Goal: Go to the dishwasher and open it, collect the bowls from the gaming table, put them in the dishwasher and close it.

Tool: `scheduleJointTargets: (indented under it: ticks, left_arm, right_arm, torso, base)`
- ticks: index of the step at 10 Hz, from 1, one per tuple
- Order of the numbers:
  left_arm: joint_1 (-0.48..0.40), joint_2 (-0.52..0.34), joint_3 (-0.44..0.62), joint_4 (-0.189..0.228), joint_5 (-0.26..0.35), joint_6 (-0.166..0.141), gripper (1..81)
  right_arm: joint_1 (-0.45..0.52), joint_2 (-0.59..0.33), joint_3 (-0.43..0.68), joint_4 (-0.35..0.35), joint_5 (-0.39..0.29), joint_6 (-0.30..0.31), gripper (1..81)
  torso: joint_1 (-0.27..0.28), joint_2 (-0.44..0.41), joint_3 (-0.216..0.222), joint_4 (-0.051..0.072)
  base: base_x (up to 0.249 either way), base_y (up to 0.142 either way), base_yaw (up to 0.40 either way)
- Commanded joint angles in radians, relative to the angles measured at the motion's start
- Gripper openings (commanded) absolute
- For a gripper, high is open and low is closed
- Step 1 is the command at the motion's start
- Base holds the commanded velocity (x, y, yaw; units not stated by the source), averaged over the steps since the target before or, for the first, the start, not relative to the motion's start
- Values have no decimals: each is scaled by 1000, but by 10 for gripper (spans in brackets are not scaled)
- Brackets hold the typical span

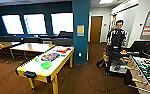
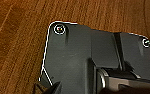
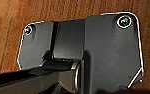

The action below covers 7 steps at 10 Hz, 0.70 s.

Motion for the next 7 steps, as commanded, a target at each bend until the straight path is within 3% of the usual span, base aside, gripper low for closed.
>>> scheduleJointTargets:
  ticks: [1,4,7]
  left_arm:
    - [-47,-2,-3,2,43,1,811]
    - [-47,-2,-3,2,43,0,811]
    - [-47,-2,-3,2,44,0,811]
  right_arm:
    - [48,5,4,-5,-47,0,811]
    - [46,5,4,-5,-45,0,811]
    - [49,7,4,-5,-47,0,811]
  torso:
    - [0,0,0,0]
    - [0,0,0,0]
    - [0,0,0,0]
  base:
    - [0,0,0]
    - [0,0,0]
    - [0,110,0]
